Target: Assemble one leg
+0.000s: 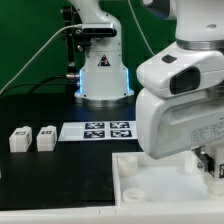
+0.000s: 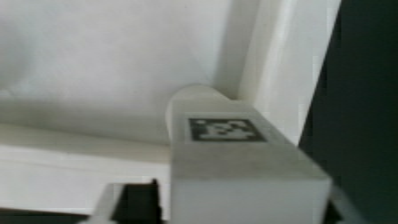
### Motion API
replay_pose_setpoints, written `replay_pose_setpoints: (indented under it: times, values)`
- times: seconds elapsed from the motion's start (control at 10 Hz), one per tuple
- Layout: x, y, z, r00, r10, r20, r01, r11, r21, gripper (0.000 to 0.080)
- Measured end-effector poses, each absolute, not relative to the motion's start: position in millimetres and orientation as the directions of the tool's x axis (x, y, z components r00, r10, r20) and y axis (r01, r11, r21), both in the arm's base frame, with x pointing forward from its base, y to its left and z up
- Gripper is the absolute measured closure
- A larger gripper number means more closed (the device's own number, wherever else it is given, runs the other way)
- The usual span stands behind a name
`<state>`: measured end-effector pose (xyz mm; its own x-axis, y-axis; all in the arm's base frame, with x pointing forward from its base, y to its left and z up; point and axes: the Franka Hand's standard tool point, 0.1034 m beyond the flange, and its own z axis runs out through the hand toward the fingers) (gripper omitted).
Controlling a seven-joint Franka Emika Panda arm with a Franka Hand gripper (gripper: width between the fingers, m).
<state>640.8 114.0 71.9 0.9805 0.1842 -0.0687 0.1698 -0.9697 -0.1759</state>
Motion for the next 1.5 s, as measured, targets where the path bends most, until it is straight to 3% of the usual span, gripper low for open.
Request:
replay_pose_setpoints:
  times: [0.2,0.5,0.7,0.8,0.9,1.3,1.4,1.5]
  values:
    - [641,114,71.9,0.986,0.152,-0.074,0.137,-0.975,-0.175,0.0506]
    - [642,111,70.5,0.978,-0.172,-0.122,-0.19,-0.97,-0.154,0.0506]
    - [642,106,69.0,0.877,-0.455,-0.152,-0.478,-0.86,-0.179,0.0506]
    - [638,104,69.2,0.774,-0.614,-0.154,-0.633,-0.748,-0.202,0.0505]
    - [634,105,69.6,0.723,-0.675,-0.147,-0.69,-0.696,-0.199,0.0505]
    - [634,104,69.0,0.459,-0.863,-0.21,-0.888,-0.437,-0.141,0.0505]
    - [634,104,68.6,0.349,-0.908,-0.23,-0.936,-0.33,-0.12,0.0505]
    - [632,104,67.8,0.156,-0.955,-0.251,-0.985,-0.129,-0.118,0.0505]
